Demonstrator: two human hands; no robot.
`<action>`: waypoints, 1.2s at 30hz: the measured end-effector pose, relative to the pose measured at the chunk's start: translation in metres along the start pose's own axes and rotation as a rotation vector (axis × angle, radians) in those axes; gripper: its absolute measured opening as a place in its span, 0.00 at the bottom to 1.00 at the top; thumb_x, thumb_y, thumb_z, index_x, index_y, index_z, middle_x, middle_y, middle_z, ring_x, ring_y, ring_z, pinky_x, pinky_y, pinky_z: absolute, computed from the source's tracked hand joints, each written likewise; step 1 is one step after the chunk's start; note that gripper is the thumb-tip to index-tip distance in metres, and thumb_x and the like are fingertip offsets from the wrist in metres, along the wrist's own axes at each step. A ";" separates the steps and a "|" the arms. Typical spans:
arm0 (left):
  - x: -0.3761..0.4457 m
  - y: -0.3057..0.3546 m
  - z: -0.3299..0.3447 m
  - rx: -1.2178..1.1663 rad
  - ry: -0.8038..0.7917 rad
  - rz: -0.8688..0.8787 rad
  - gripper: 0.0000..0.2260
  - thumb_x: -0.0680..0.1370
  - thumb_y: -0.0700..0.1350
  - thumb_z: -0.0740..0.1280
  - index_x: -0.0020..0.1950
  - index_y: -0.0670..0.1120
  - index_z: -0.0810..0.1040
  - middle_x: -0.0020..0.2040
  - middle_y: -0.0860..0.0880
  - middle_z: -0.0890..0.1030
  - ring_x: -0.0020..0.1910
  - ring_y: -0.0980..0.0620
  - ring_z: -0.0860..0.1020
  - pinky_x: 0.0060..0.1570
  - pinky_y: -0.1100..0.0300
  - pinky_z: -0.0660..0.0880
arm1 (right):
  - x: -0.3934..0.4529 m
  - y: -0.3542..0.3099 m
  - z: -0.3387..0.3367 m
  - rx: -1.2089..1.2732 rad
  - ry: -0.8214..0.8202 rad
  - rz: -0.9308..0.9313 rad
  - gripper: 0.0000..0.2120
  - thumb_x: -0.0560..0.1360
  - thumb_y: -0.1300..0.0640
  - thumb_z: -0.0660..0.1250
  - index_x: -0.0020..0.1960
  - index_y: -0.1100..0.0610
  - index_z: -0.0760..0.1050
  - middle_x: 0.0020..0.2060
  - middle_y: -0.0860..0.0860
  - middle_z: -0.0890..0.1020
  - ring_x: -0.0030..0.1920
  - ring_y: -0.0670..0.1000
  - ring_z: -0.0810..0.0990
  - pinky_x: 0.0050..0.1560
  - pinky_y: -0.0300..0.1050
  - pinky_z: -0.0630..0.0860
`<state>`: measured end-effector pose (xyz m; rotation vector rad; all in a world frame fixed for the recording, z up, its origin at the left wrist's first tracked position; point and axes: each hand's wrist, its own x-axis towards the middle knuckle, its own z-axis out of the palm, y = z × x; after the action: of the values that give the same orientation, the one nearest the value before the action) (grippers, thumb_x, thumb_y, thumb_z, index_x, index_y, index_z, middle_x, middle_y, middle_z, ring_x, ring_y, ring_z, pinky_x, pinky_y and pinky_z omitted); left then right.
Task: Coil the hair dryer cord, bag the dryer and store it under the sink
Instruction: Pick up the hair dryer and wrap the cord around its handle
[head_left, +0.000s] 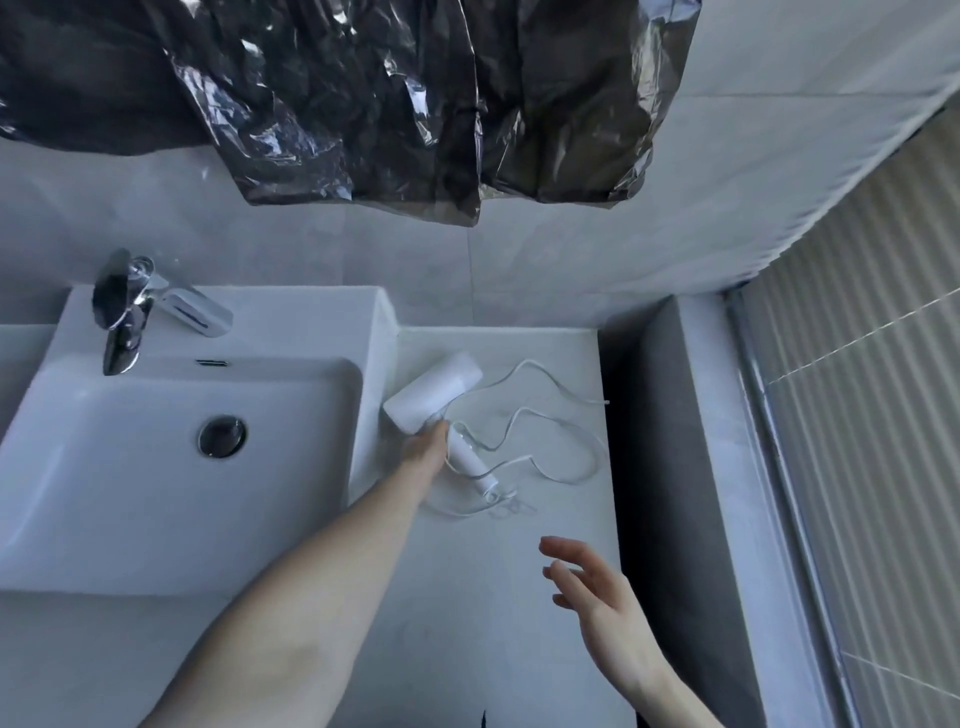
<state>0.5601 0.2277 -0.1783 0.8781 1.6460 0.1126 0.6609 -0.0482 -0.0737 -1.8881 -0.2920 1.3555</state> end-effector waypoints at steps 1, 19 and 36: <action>0.009 0.000 0.003 -0.037 0.009 -0.032 0.41 0.59 0.69 0.68 0.66 0.48 0.82 0.64 0.46 0.85 0.63 0.43 0.82 0.69 0.45 0.78 | 0.002 0.000 -0.001 0.001 0.009 0.000 0.12 0.83 0.53 0.68 0.60 0.37 0.84 0.58 0.44 0.87 0.60 0.46 0.86 0.70 0.58 0.78; -0.163 0.019 -0.010 -0.211 -0.247 0.261 0.10 0.72 0.47 0.72 0.49 0.44 0.77 0.42 0.46 0.80 0.43 0.46 0.78 0.46 0.56 0.74 | -0.021 -0.081 0.005 -0.275 0.042 -0.459 0.24 0.73 0.45 0.77 0.66 0.37 0.74 0.67 0.33 0.79 0.65 0.38 0.78 0.62 0.38 0.76; -0.275 -0.028 -0.082 -0.128 -0.289 0.488 0.09 0.86 0.52 0.65 0.61 0.53 0.81 0.60 0.59 0.88 0.65 0.59 0.81 0.56 0.59 0.76 | -0.074 -0.038 0.002 -0.434 -0.106 -0.537 0.14 0.70 0.40 0.79 0.46 0.49 0.81 0.33 0.43 0.75 0.34 0.44 0.71 0.36 0.37 0.66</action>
<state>0.4773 0.0757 0.0524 1.1262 1.1208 0.4040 0.6382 -0.0652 0.0051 -1.8788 -1.1357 1.0737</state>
